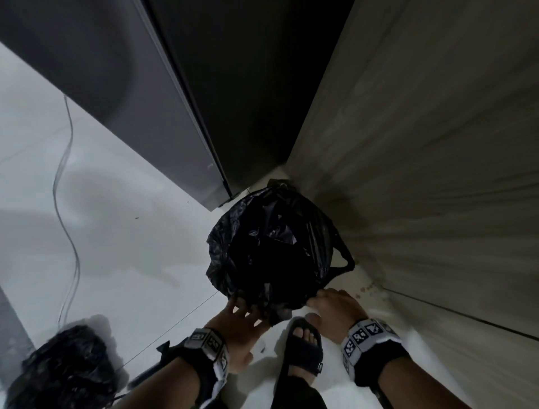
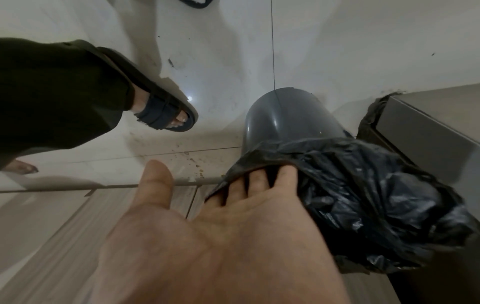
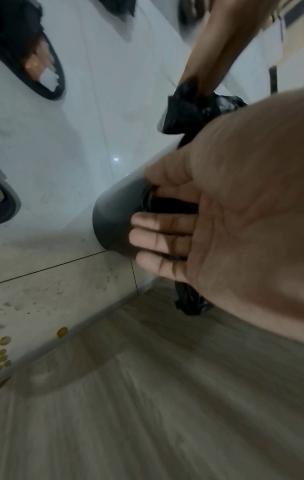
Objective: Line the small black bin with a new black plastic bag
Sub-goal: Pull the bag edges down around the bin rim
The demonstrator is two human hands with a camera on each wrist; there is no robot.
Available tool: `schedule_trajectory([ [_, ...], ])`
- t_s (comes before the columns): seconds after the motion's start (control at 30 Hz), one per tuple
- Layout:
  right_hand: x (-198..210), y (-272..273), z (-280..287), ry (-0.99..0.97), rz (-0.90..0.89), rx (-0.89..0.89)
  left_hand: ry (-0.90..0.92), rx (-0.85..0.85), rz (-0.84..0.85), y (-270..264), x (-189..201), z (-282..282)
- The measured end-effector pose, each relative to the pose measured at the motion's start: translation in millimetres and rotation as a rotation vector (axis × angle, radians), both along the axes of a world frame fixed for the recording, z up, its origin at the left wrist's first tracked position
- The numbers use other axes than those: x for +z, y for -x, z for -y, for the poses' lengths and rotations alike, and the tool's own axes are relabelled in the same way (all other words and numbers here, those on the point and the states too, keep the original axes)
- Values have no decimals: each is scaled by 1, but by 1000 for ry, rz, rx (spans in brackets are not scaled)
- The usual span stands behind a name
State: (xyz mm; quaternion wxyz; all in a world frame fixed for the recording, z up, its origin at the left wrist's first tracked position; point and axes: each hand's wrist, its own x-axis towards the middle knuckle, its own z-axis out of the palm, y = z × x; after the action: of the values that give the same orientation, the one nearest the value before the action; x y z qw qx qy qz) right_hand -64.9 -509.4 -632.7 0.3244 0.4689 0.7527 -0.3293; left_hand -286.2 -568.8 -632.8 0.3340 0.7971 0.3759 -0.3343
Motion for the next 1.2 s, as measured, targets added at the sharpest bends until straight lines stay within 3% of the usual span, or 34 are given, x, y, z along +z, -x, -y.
schedule_trajectory([
  [0.13,-14,1,10,24,112,5,36,-7,-289,-5,-12,-6],
  [0.23,-4,-2,4,60,110,-139,10,105,-266,-1,1,-19],
  [0.37,30,2,-21,-179,-80,-333,-73,495,-188,5,43,-46],
  [0.47,37,7,-49,-368,-328,-695,-360,934,19,13,60,-76],
  [0.53,31,18,-72,-323,-423,-866,-470,1161,93,18,49,-96],
  [0.7,2,33,-108,-15,-455,-1223,10,1677,203,28,12,-141],
  [0.8,-19,27,-117,-24,-549,-1463,213,1858,240,40,-2,-152],
  [0.87,-29,24,-117,4,-544,-1500,279,1863,223,47,-11,-151],
  [0.93,-36,22,-117,20,-416,-1378,257,1755,139,48,-16,-150],
  [1.03,-32,25,-123,-192,-390,-1134,-122,1390,38,44,-17,-154],
  [1.1,-28,33,-130,-311,-563,-950,-374,1166,175,35,-12,-160],
  [1.2,-32,49,-136,-302,-554,-481,-424,765,275,15,-15,-171],
])
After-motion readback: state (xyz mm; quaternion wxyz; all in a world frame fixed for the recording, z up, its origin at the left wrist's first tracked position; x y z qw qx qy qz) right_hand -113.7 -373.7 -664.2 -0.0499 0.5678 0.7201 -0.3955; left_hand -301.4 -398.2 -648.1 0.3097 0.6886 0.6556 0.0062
